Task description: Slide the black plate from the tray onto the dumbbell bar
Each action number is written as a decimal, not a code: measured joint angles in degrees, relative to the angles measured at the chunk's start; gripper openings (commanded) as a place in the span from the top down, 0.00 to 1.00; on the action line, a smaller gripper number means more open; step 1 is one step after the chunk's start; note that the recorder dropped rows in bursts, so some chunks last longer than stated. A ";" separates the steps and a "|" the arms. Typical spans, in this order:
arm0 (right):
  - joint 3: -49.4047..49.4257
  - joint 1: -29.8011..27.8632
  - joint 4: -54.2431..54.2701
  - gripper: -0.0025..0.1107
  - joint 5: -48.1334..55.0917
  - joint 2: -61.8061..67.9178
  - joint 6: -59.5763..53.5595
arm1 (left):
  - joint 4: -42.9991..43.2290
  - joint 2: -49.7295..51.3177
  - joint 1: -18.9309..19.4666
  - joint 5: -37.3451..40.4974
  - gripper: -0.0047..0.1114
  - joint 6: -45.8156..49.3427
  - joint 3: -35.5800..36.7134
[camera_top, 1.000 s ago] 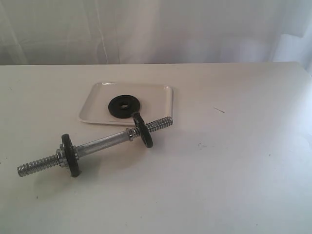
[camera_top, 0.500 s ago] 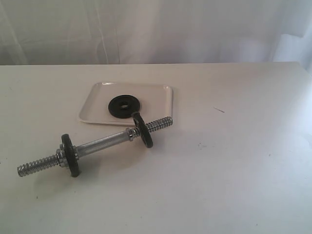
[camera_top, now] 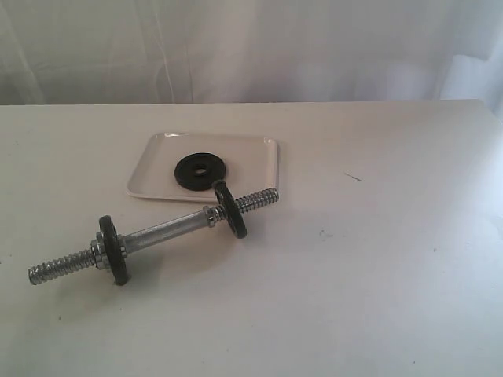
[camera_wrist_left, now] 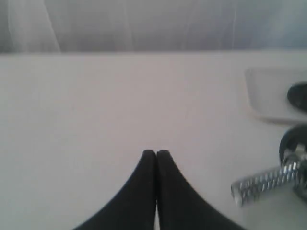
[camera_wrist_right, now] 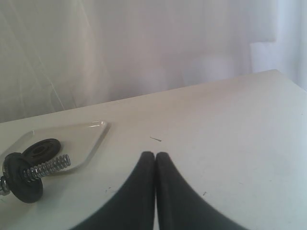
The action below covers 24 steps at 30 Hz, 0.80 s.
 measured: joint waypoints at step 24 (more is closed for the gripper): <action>0.00 0.00 0.00 0.98 0.00 0.00 0.00 | 0.78 0.00 0.00 -38.10 0.96 -23.38 0.00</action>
